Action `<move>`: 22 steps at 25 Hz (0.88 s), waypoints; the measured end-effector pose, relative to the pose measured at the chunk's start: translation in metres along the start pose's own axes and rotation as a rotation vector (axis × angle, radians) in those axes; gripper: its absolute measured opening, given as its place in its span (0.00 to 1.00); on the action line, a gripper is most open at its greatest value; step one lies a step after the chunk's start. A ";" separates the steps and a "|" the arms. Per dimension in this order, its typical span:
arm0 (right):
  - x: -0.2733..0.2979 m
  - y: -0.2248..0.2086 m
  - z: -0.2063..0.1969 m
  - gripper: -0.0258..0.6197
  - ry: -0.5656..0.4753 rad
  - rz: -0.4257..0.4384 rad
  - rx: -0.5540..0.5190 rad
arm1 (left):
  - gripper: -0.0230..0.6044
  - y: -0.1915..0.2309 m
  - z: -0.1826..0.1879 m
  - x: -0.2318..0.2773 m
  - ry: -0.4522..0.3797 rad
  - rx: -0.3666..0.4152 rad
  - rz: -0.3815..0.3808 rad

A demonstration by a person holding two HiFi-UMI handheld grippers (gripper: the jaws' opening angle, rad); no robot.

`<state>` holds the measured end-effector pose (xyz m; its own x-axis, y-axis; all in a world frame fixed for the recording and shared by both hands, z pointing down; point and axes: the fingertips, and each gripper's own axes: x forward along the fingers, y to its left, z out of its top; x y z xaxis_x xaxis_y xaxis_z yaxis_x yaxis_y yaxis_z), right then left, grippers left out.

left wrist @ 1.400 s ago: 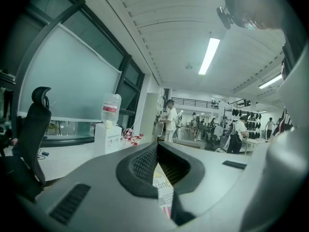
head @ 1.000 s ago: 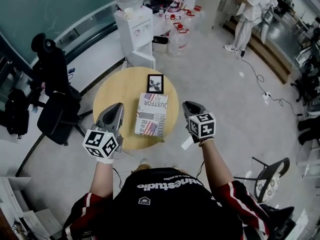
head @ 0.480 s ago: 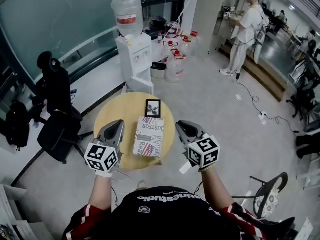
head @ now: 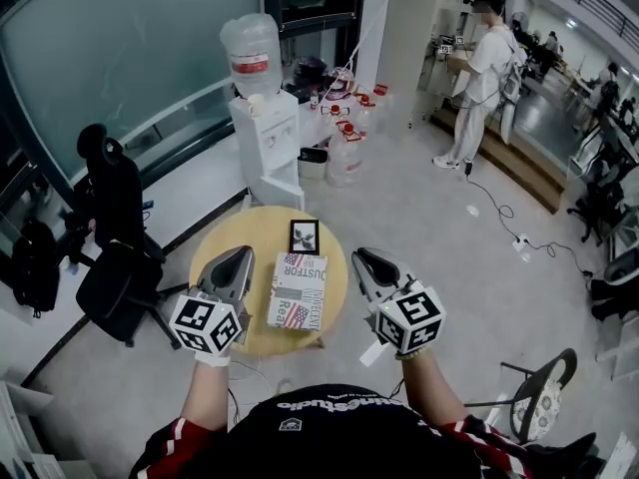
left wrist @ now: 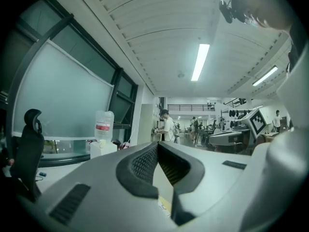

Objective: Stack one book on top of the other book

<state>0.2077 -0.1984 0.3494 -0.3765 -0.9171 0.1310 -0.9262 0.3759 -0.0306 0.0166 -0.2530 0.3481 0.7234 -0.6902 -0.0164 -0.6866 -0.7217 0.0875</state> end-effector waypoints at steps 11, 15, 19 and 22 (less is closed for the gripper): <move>-0.017 -0.014 0.026 0.09 -0.095 -0.083 0.005 | 0.06 -0.006 0.018 -0.005 -0.044 0.016 -0.003; -0.022 -0.013 0.031 0.08 -0.104 -0.098 -0.017 | 0.06 -0.009 0.021 -0.009 -0.053 0.022 0.001; -0.024 -0.011 0.035 0.08 -0.114 -0.109 -0.026 | 0.06 -0.008 0.021 -0.012 -0.050 0.026 0.002; -0.024 -0.010 0.037 0.08 -0.121 -0.112 -0.031 | 0.06 -0.007 0.020 -0.013 -0.048 0.029 0.004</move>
<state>0.2252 -0.1848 0.3094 -0.2723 -0.9621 0.0116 -0.9621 0.2724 0.0084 0.0110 -0.2398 0.3281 0.7169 -0.6942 -0.0643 -0.6917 -0.7198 0.0590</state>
